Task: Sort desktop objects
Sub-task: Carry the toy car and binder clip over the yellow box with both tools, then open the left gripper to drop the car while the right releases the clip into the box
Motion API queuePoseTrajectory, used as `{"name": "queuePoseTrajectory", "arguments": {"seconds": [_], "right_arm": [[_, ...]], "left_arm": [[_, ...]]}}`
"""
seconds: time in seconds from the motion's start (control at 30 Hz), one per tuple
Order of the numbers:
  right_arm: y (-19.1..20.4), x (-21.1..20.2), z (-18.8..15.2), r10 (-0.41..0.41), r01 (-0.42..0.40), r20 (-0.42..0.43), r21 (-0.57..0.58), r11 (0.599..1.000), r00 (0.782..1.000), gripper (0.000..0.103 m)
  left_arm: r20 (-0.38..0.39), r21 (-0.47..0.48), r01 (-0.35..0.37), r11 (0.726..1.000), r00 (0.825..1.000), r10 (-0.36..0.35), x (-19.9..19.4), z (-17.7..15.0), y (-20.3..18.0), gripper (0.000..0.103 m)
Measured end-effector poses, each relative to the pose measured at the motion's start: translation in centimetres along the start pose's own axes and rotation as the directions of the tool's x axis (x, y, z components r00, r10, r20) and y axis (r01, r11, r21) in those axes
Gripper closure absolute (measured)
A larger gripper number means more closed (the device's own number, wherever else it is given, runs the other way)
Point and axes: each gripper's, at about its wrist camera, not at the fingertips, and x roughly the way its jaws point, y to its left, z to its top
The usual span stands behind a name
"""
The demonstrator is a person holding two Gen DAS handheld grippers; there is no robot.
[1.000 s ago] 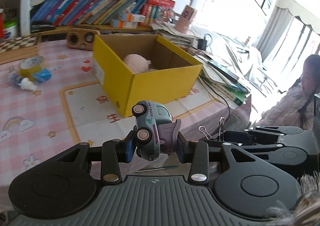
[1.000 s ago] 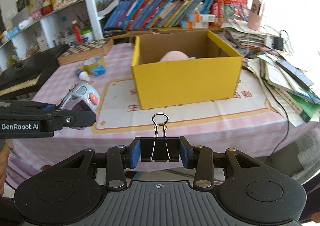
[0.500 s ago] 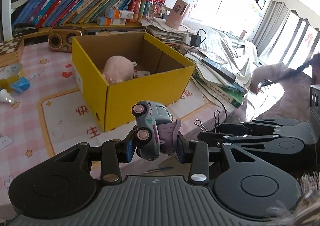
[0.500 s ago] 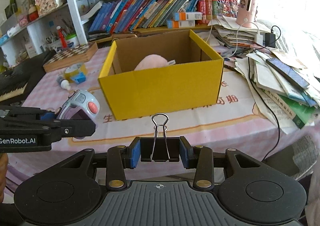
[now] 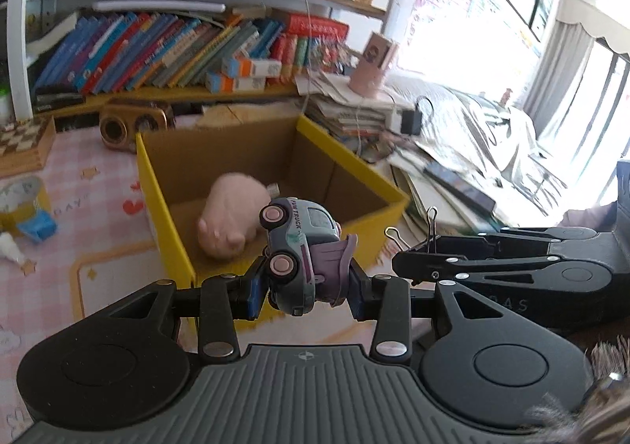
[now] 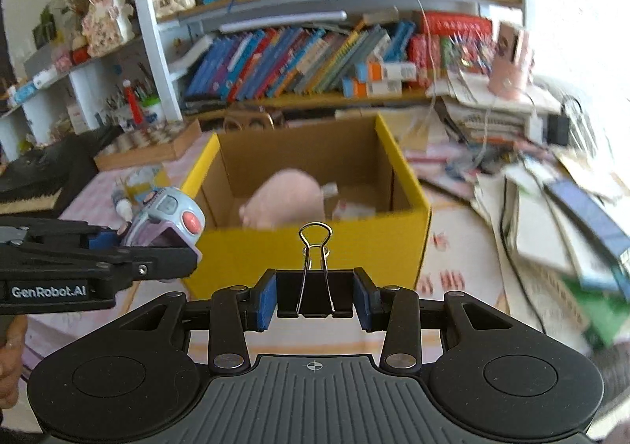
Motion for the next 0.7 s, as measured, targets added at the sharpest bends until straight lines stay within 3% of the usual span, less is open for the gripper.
{"name": "queuePoseTrajectory", "arguments": {"seconds": [0.2, 0.33, 0.47, 0.7], "right_arm": [[-1.1, 2.2, 3.2, 0.051, -0.048, 0.047, -0.072, 0.996, 0.998, 0.064], [-1.7, 4.7, 4.8, 0.083, -0.078, 0.031, -0.126, 0.989, 0.996, 0.064], [-1.9, 7.7, 5.5, 0.103, -0.105, -0.023, -0.205, 0.973, 0.994, 0.064], [-1.8, 12.3, 5.1, 0.112, -0.149, -0.142, -0.291, 0.945, 0.984, 0.064]], "left_arm": [[0.062, 0.009, -0.073, 0.997, 0.995, 0.072, 1.6, 2.7, -0.3, 0.066], [0.072, 0.006, -0.121, 0.993, 0.99, 0.12, 3.3, 4.1, 0.0, 0.066], [0.019, -0.003, -0.15, 0.989, 0.988, 0.15, 6.2, 4.8, 0.8, 0.066], [-0.118, 0.081, -0.145, 0.986, 0.981, 0.154, 10.6, 3.8, 1.2, 0.066]]}}
